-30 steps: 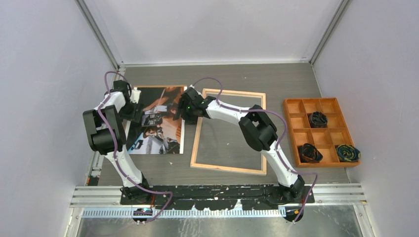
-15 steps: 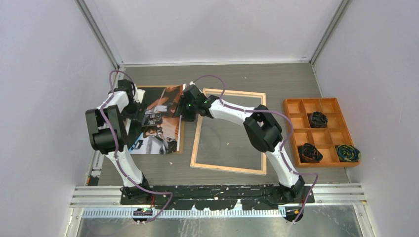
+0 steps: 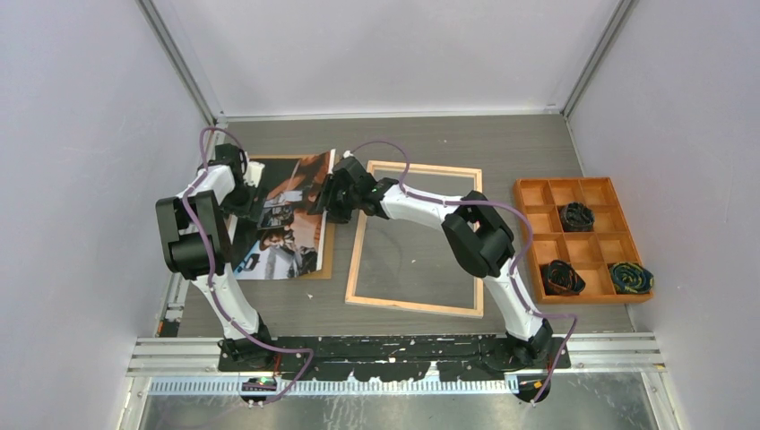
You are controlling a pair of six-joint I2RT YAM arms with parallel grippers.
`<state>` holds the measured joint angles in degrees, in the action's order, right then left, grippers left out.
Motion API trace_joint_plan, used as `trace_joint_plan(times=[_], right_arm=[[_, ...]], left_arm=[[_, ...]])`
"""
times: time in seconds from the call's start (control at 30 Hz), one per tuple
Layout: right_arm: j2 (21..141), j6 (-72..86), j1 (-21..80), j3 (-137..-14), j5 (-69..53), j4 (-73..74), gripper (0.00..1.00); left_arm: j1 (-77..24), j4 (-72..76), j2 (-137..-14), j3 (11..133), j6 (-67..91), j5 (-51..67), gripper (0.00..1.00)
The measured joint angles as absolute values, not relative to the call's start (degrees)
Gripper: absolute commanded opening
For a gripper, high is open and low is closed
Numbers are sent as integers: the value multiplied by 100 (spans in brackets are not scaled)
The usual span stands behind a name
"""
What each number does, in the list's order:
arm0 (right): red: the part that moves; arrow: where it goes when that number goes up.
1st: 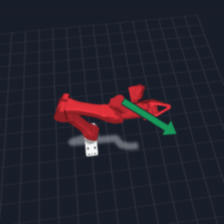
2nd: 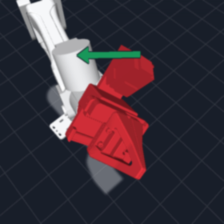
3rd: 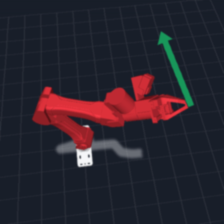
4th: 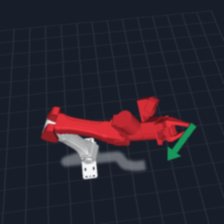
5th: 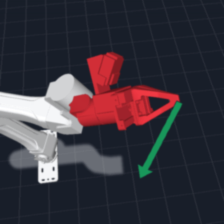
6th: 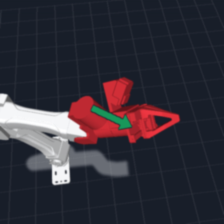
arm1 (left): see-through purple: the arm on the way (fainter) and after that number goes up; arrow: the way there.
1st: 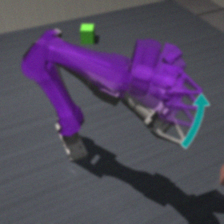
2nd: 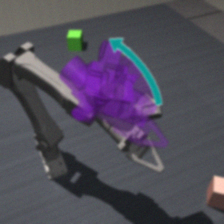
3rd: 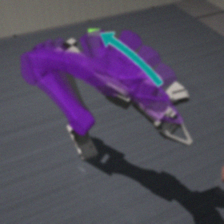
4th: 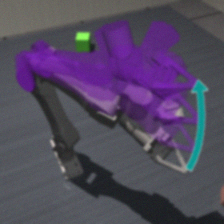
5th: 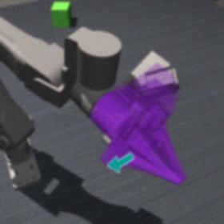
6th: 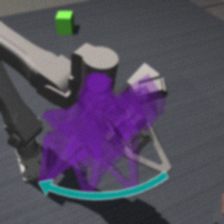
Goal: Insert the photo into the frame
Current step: Pick up the photo at the center of the board.
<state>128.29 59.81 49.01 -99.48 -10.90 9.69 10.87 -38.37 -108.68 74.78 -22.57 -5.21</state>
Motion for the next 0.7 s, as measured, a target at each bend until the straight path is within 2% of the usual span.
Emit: trace_joint_plan(times=[0.07, 0.13, 0.27, 0.37, 0.53, 0.7], right_arm=[[12829, 6018, 4901, -9894, -1094, 956, 51], [12829, 6020, 4901, -9837, -1092, 945, 43], [12829, 6045, 4901, -9751, -1085, 943, 15], [12829, 6020, 4901, -9749, -1083, 941, 3], [12814, 5883, 4862, -9756, -1103, 939, 1], [12355, 5380, 4786, -9756, -1046, 1295, 1]], left_arm=[[1087, -3839, -10868, 7478, -2257, -521, 78], [1087, -3839, -10868, 7478, -2257, -521, 78], [1087, -3839, -10868, 7478, -2257, -521, 79], [1087, -3839, -10864, 7478, -2259, -530, 83], [1114, -3990, -10853, 7575, -2268, -541, 98], [1240, -4497, -10672, 7828, -2259, -421, 100]])
